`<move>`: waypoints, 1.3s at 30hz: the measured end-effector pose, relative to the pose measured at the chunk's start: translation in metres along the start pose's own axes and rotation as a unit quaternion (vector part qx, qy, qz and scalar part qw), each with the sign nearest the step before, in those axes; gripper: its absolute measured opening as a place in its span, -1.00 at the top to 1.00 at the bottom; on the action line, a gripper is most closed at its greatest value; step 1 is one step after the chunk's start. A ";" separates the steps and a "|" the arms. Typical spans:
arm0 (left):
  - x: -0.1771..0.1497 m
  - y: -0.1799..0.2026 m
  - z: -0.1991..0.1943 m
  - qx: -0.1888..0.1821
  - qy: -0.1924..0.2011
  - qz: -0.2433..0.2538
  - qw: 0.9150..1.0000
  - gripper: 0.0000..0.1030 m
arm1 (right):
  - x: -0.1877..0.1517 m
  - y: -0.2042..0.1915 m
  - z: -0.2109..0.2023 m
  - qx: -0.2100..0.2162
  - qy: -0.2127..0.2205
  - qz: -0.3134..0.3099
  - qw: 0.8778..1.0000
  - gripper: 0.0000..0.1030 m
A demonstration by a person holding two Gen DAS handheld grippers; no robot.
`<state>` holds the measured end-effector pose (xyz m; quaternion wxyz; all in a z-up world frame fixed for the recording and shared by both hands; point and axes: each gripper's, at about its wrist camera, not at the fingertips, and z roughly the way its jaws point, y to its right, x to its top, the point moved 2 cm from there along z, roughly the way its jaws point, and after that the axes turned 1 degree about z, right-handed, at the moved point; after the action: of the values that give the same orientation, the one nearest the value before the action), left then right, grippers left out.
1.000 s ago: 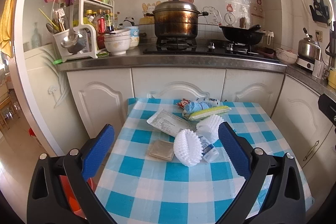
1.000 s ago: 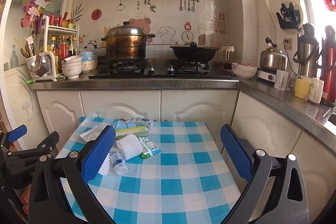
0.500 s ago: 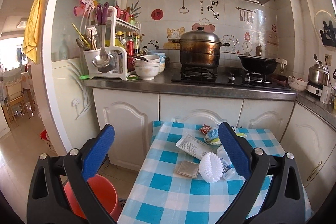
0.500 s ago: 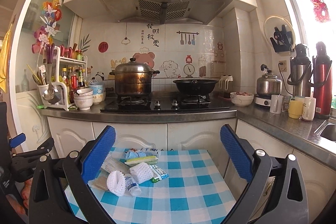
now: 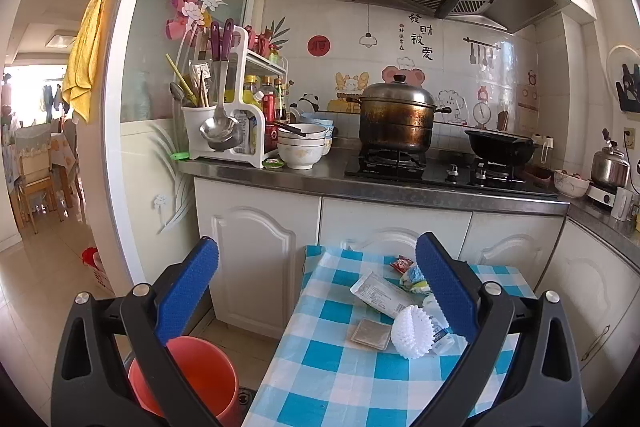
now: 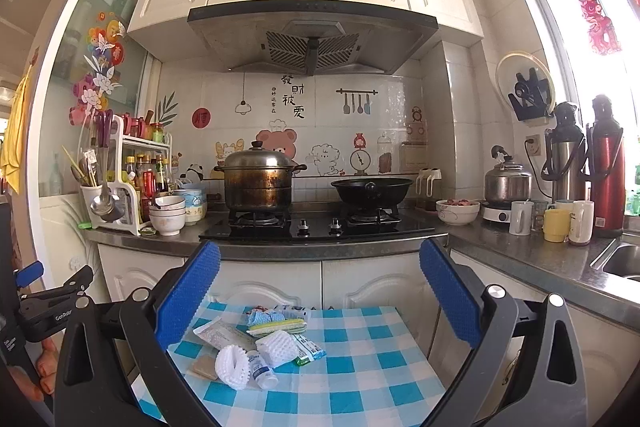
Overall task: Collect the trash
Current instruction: 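Raise both tools and bring them toward the pile of items on the tablecloth, then grasp the white foam net with the left tool while the right tool grasps the white bottle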
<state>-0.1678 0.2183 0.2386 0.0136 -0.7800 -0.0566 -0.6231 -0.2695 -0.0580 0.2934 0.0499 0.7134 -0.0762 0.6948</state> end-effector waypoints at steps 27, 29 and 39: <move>-0.021 0.006 0.028 -0.006 -0.031 0.011 0.999 -0.93 | -0.030 0.021 0.041 -0.012 -0.030 0.034 0.999 -0.92; -0.027 0.007 0.036 -0.005 -0.038 0.011 0.999 -0.93 | -0.039 0.023 0.053 -0.011 -0.043 0.033 0.998 -0.92; -0.080 0.015 0.089 -0.053 -0.114 0.016 0.992 -0.93 | -0.108 0.031 0.128 0.031 -0.162 0.058 0.985 -0.92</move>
<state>-0.0969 0.2056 0.1421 -0.0242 -0.8465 -0.0125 -0.5317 -0.1519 -0.1071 0.1803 -0.0252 0.8119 -0.1031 0.5741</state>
